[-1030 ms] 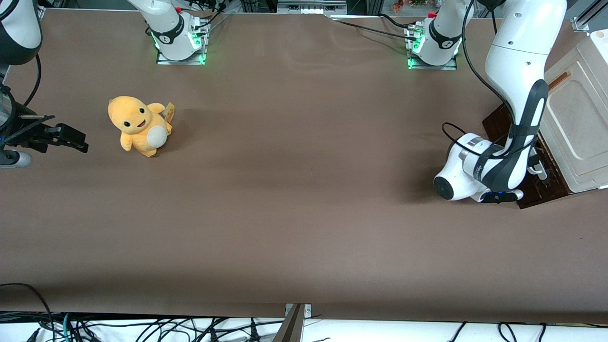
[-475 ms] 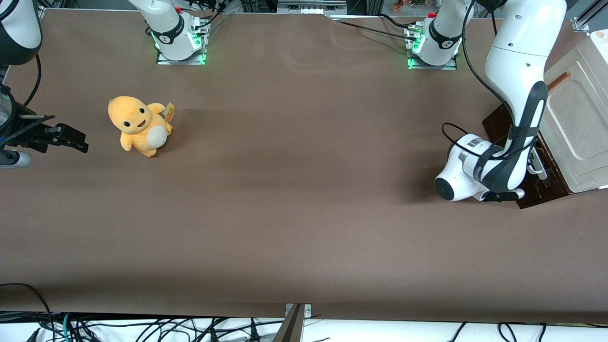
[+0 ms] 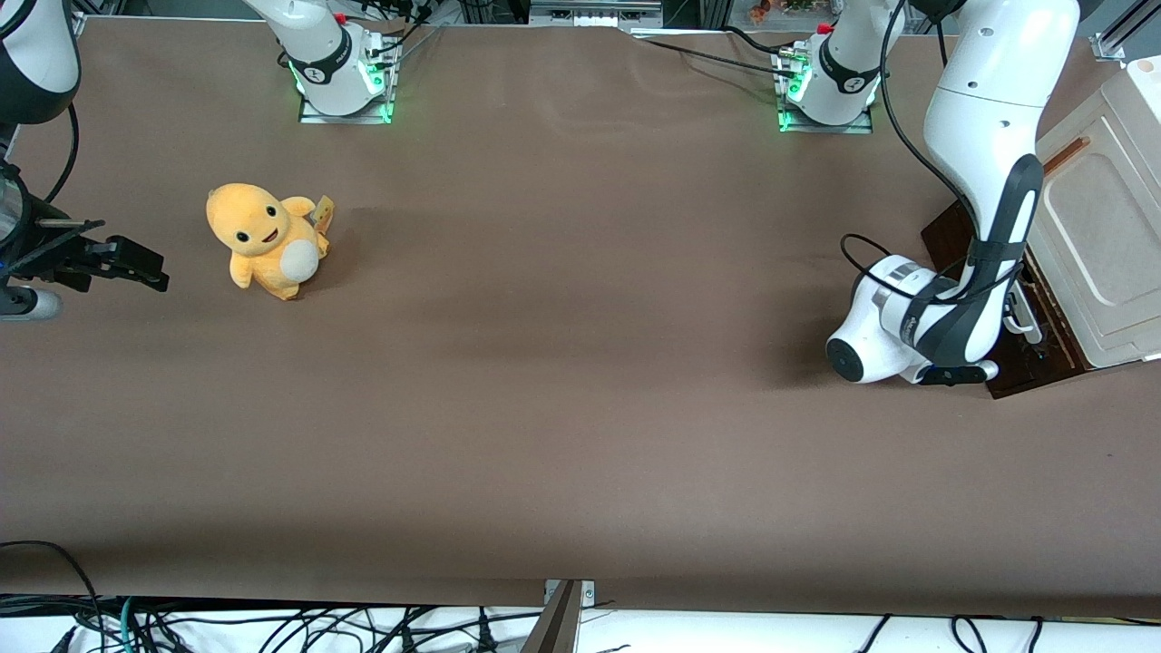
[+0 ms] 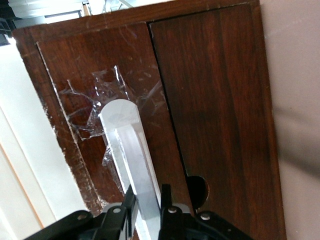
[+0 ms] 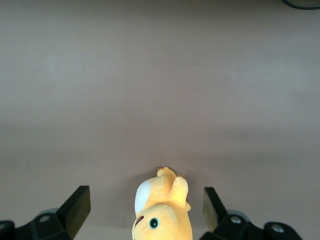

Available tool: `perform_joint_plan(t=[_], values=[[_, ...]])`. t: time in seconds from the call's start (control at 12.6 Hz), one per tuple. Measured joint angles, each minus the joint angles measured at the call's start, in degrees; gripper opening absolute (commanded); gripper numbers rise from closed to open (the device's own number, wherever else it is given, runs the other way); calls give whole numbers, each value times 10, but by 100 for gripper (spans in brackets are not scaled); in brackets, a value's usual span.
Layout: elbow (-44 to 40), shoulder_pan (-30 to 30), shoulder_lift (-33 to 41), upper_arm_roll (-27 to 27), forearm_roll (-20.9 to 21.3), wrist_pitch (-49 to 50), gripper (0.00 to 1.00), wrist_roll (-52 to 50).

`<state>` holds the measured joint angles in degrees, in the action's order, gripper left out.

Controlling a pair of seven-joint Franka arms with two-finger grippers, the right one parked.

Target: Open lower drawer with left arm only

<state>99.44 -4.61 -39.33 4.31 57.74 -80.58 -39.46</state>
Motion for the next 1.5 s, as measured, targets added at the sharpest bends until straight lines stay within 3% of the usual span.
perform_joint_plan(t=[0.71, 1.35, 1.43, 1.5], values=[[-27, -25, 1, 23, -41, 7, 0, 1], [-33, -26, 1, 42, -50, 7, 0, 1], [-33, -26, 1, 43, -50, 7, 2, 1], [-35, -26, 1, 43, -52, 7, 30, 1]])
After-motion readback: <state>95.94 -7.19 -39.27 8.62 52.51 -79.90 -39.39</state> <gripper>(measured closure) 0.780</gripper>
